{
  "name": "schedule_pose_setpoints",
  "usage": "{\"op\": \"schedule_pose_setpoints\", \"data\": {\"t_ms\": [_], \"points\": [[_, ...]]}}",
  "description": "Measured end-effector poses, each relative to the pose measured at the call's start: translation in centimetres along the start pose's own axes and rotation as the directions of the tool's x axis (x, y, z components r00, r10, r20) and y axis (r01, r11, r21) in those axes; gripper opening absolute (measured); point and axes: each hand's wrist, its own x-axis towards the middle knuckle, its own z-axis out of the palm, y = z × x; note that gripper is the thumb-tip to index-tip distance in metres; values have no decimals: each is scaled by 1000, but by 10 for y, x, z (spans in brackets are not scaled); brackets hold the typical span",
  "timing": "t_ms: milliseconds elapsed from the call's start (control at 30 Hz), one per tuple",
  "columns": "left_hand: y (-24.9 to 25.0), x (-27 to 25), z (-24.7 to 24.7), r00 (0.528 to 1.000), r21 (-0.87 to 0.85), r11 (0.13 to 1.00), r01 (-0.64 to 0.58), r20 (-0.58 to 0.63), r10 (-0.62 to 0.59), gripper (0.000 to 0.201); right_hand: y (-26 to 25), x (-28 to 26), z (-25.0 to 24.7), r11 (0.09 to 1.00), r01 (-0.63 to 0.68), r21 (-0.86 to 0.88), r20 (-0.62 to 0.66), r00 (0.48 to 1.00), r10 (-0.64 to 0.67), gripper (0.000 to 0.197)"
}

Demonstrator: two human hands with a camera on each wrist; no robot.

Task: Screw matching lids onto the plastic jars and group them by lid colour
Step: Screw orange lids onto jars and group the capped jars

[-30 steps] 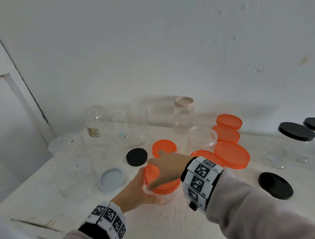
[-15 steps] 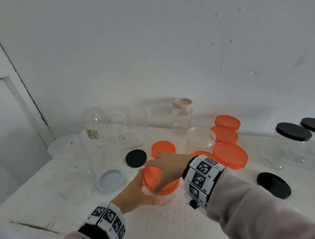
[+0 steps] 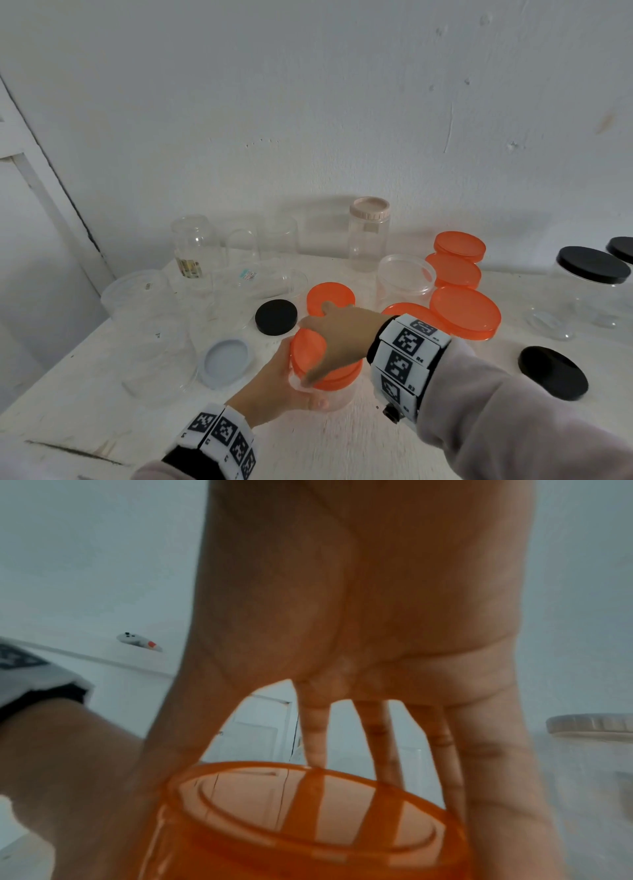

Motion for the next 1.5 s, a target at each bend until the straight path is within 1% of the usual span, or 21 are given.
{"op": "schedule_pose_setpoints", "data": {"t_ms": [33,100,167,233,300,367,433,500,567,600,667,767,833,933,1000,1067,1133,1200,1300,1400,1500], "points": [[0,0,0,1000,-2,1000,-4,2,4,100,-1,0,1,1000,-18,1,-7,1000,18,95],[-1,1,0,1000,0,1000,-5,-2,5,99,-1,0,-1,999,-39,-2,23,999,39,100],[-2,1,-1,1000,-1,1000,3,-12,-3,104,-2,-1,-6,999,-14,-31,82,996,16,103],[-3,1,-1,1000,-9,1000,-16,-8,16,104,-2,-2,-11,998,36,-43,109,994,-31,100],[-3,1,0,999,-20,999,-35,-1,35,105,1,-1,-11,998,52,-30,99,994,-49,93],[-2,1,0,1000,-24,999,-25,-3,25,102,2,1,-6,1000,23,8,64,998,-23,91],[-3,0,0,1000,-45,999,-26,5,27,96,2,3,0,999,-30,40,9,1000,29,94],[-3,0,0,999,-57,998,-30,9,31,93,1,4,3,997,-72,35,-29,997,73,98],[-2,-1,1,1000,-41,999,-30,8,31,92,2,4,1,996,-82,30,0,997,82,101],[-1,0,1,1000,-22,999,-28,7,28,92,3,3,-1,997,-67,26,30,997,66,102],[2,0,2,1000,28,1000,-8,0,8,100,4,0,-6,1000,2,29,83,997,-4,102],[2,0,1,1000,30,999,-29,3,28,108,5,-1,-9,996,76,36,101,992,-79,94],[1,-1,1,1000,19,1000,-22,5,22,107,5,0,-6,998,58,37,78,995,-61,90],[-2,1,0,1000,-9,1000,-1,8,1,103,1,1,0,1000,5,23,17,1000,-5,92],[-3,1,0,1000,-12,1000,1,13,-1,104,-2,2,2,1000,-18,18,0,1000,18,93],[-3,1,0,1000,-16,1000,4,10,-4,106,-4,2,0,1000,-26,6,25,999,26,97],[-1,0,0,1000,14,1000,10,-6,-10,109,-5,1,-4,1000,9,-25,78,997,-7,102],[0,0,1,1000,40,999,-14,-10,14,110,-4,0,-7,998,59,-29,103,993,-55,99],[0,0,1,1000,24,1000,-20,-13,20,108,0,1,-5,998,70,-7,65,995,-69,92],[-3,1,1,1000,7,1000,9,-16,-8,107,2,2,2,999,26,20,21,999,-27,93],[-6,3,1,1000,-12,1000,5,-5,-5,106,-2,3,11,999,-29,36,-47,998,31,95]]}}
